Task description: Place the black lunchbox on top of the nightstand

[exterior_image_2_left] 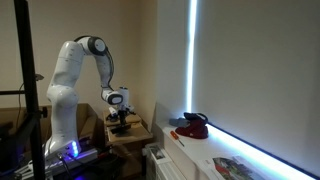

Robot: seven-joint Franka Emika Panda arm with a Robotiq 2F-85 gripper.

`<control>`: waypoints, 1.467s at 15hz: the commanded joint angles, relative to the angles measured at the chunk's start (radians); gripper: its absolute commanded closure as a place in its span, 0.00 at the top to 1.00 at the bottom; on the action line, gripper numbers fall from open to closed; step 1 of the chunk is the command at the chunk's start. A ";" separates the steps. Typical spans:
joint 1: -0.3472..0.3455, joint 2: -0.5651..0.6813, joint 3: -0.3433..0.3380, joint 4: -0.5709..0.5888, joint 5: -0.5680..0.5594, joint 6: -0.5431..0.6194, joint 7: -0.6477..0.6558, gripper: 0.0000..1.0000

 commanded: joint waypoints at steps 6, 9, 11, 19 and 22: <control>0.109 -0.422 -0.040 0.136 0.341 -0.520 -0.377 0.02; 0.198 -0.403 -0.107 0.229 0.366 -0.581 -0.352 0.02; 0.221 -0.439 -0.123 0.198 0.341 -0.557 -0.325 0.07; 0.271 -0.188 -0.117 0.314 0.417 -0.533 -0.292 0.02; 0.293 -0.014 -0.095 0.446 0.479 -0.454 -0.216 0.02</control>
